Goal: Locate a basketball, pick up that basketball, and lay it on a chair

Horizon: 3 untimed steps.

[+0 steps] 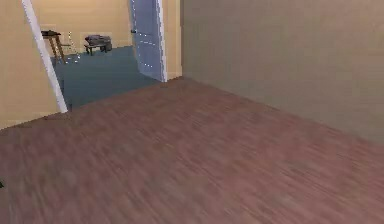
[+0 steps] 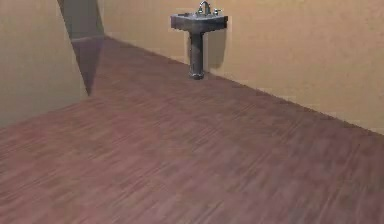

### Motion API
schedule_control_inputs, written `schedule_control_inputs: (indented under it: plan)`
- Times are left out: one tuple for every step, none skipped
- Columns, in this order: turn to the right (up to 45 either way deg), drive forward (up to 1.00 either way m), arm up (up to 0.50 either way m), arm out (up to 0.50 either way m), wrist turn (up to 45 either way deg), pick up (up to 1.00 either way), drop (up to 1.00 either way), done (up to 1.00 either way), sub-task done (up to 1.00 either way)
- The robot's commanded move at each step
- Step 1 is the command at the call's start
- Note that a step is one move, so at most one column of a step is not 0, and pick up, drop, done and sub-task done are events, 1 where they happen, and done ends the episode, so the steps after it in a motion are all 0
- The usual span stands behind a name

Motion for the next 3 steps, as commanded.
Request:
schedule_control_inputs:
  plan:
    - [45.0, 0.0, 0.0, 0.0, 0.0, 0.0, 0.0, 0.0, 0.0]
    - [45.0, 0.0, 0.0, 0.0, 0.0, 0.0, 0.0, 0.0, 0.0]
    - [18.0, 0.0, 0.0, 0.0, 0.0, 0.0, 0.0, 0.0, 0.0]
